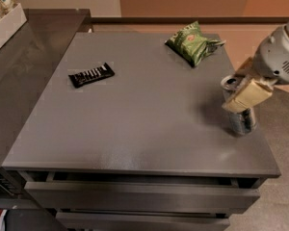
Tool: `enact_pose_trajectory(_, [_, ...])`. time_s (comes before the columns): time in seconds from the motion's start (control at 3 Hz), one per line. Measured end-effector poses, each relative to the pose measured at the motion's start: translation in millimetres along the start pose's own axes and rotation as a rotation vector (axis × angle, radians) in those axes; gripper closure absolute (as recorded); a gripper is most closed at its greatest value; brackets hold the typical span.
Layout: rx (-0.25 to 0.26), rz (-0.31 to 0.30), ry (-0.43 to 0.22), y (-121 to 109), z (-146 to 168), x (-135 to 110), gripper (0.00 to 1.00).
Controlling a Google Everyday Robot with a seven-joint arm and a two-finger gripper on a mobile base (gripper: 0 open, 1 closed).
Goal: Knock redbull can over
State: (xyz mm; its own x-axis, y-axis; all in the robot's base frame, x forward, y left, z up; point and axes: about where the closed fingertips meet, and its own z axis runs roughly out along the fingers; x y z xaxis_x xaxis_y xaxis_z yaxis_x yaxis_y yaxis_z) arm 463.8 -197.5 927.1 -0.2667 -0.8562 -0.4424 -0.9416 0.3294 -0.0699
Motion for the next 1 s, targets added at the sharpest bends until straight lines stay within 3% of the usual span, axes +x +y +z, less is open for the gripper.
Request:
enact_pose_trajectory(0.33, [-0.015, -0.063, 0.112, -12.0, 15.7, -18.4, 1.00])
enact_pose_trajectory(1.0, [-0.004, -0.143, 0.274, -28.8, 39.9, -46.5, 0.59])
